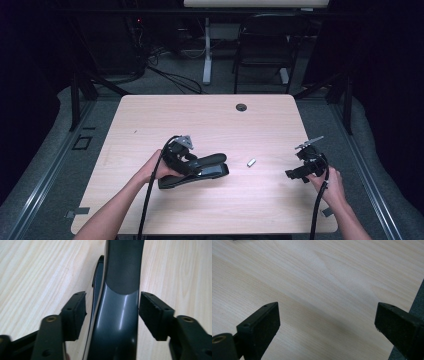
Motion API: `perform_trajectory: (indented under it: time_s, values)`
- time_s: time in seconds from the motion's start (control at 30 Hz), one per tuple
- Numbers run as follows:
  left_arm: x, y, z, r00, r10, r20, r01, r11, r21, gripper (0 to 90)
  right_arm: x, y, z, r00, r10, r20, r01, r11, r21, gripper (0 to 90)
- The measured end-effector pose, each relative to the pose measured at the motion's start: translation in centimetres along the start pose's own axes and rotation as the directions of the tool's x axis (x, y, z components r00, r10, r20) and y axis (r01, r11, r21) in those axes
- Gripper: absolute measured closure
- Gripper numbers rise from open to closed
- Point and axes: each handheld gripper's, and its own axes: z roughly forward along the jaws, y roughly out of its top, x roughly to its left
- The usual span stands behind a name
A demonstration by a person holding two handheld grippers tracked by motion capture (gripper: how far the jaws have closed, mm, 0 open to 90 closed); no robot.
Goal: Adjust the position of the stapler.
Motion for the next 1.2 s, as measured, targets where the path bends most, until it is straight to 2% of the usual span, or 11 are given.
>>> perform_trajectory:
  time_s: [0.17, 0.3, 0.4, 0.5, 0.53, 0.73, 0.8, 0.97, 1.0, 1.1, 1.2]
  values:
    - [-0.4, -2.6, -1.3, 0.9987, -0.034, -0.038, 0.036, 0.9984, 0.045, 26.1, -0.2, -0.2, 0.0, 0.9999, 0.012, -0.005, -0.012, 1.000, 0.003, 5.7]
    - [-0.4, -3.1, -1.5, 0.9985, -0.028, -0.046, 0.031, 0.9975, 0.063, 27.4, 0.0, -0.1, -0.1, 0.9999, 0.012, 0.000, -0.012, 1.000, -0.006, 5.7]
    - [-0.3, -3.3, -1.5, 0.9969, -0.020, -0.076, 0.024, 0.9984, 0.051, 39.5, 0.2, 0.0, -0.2, 1.0000, -0.006, -0.001, 0.006, 1.000, -0.005, 5.7]
    - [0.0, -3.6, -1.7, 0.9976, -0.029, -0.063, 0.030, 0.9993, 0.022, 45.2, 0.2, 0.0, -0.2, 1.0000, -0.006, -0.001, 0.006, 1.000, -0.002, 5.7]
    - [0.3, -3.8, -1.7, 0.9992, -0.008, -0.040, 0.008, 0.9999, 0.008, 45.9, 0.1, -0.1, -0.1, 1.0000, 0.002, -0.002, -0.002, 1.000, -0.005, 5.8]
    - [0.2, -3.5, -1.6, 0.9951, 0.089, -0.043, -0.088, 0.9958, 0.025, 49.4, 0.0, -0.1, -0.1, 1.0000, 0.001, 0.001, -0.001, 1.000, -0.011, 5.9]
    - [0.3, -3.5, -1.6, 0.9942, 0.101, -0.036, -0.100, 0.9946, 0.026, 49.8, 0.1, -0.1, -0.1, 1.0000, 0.000, 0.002, 0.000, 1.000, -0.011, 5.9]
    - [0.8, -3.1, -1.5, 0.9963, 0.081, -0.026, -0.080, 0.9959, 0.042, 49.5, 0.1, 0.0, -0.1, 1.0000, -0.004, -0.007, 0.004, 1.000, -0.005, 5.9]
    - [1.0, -3.1, -1.4, 0.9988, 0.040, -0.028, -0.039, 0.9980, 0.049, 46.8, 0.1, 0.0, -0.1, 1.0000, -0.007, -0.002, 0.007, 1.000, -0.002, 5.9]
    - [1.1, -3.5, -1.5, 0.9986, -0.021, -0.049, 0.026, 0.9952, 0.094, 37.4, 0.0, -0.1, -0.1, 1.0000, -0.001, -0.004, 0.001, 1.000, -0.005, 5.9]
    - [1.1, -4.1, -1.6, 0.9987, -0.037, -0.035, 0.041, 0.9921, 0.119, 34.6, 0.0, -0.1, -0.1, 1.0000, 0.002, -0.009, -0.002, 1.000, -0.007, 5.9]
